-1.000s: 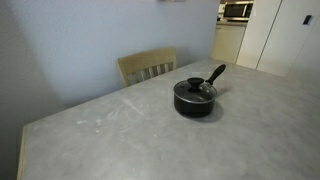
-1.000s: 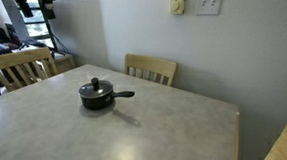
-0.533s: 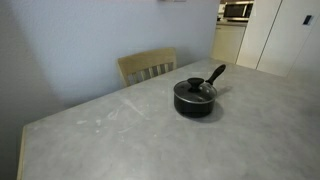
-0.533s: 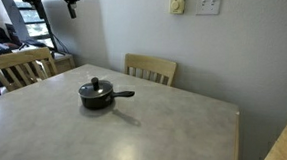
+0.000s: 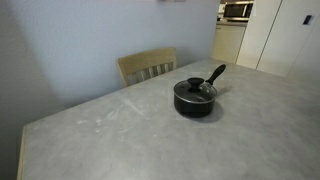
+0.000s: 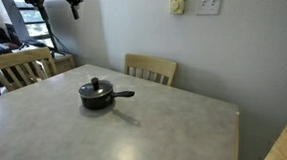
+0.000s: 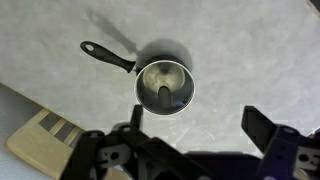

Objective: Take the lid off the pot

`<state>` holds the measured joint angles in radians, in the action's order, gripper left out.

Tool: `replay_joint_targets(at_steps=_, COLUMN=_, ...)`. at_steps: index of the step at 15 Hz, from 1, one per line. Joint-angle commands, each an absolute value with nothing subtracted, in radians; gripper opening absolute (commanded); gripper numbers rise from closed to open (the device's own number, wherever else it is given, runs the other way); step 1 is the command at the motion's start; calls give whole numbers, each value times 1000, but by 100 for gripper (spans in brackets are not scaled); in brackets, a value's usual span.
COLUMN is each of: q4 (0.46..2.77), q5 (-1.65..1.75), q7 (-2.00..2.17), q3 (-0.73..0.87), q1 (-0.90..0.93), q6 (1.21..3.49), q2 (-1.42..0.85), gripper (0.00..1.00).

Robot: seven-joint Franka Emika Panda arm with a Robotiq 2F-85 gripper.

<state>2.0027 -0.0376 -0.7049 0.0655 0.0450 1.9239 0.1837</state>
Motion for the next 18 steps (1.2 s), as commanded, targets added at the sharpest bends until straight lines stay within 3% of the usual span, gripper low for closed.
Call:
replay_joint_targets(at_steps=1, q4=2002, q5=-35, q7=-732, q3=60, q1=43, q6=1943, q2=165, gripper=100)
replay_joint_targets(at_steps=12, q4=1914, q5=-76, q7=-1135, q3=66, q1=16, q6=2049, q2=-37, gripper=100)
replay_joint_targets(at_steps=18, q4=1815, q5=-42, q7=-1118, q3=14, q1=24, q6=2041, q2=-150, gripper=100)
